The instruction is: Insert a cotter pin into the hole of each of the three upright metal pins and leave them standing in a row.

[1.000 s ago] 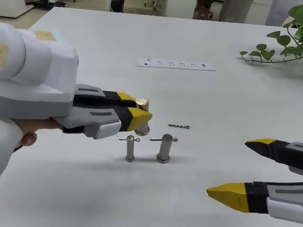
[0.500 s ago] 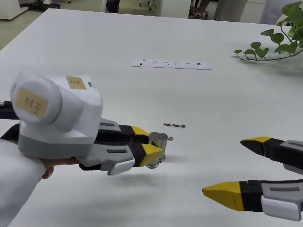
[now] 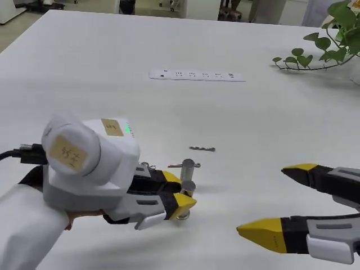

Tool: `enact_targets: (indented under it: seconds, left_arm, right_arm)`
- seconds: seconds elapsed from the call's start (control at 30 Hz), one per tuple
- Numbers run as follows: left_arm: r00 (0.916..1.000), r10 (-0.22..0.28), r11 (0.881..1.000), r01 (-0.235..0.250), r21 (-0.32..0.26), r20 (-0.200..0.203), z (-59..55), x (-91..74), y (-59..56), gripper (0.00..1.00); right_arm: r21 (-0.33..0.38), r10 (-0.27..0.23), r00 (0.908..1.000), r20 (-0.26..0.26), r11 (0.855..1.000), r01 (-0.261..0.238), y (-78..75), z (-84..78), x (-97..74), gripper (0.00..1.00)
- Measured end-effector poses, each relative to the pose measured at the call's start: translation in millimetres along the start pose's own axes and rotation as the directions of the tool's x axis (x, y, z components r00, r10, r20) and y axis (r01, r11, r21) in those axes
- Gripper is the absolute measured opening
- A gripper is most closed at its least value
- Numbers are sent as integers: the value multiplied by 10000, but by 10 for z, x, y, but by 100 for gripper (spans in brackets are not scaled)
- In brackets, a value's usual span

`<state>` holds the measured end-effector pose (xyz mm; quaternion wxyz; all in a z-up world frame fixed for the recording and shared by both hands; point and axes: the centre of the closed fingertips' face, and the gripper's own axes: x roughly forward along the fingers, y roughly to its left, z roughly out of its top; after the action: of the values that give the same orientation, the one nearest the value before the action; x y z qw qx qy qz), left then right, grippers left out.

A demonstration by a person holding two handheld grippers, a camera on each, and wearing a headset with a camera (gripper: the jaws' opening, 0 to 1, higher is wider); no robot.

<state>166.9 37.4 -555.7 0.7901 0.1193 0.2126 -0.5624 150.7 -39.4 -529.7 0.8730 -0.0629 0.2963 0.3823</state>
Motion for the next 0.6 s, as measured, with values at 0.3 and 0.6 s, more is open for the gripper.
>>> enact_targets:
  seconds: [0.3, 0.6]
  left_arm:
    - [9994, 169, 9998, -167, 57, -315, -75, 38, -20, 9]
    - [9988, 127, 9999, -125, 43, -479, -140, 59, -47, 9]
  right_arm:
    - [39, -151, 9998, 95, 9999, 151, -37, 22, -11, 85]
    - [-67, -139, 9999, 37, 9999, 139, -40, 35, -7, 85]
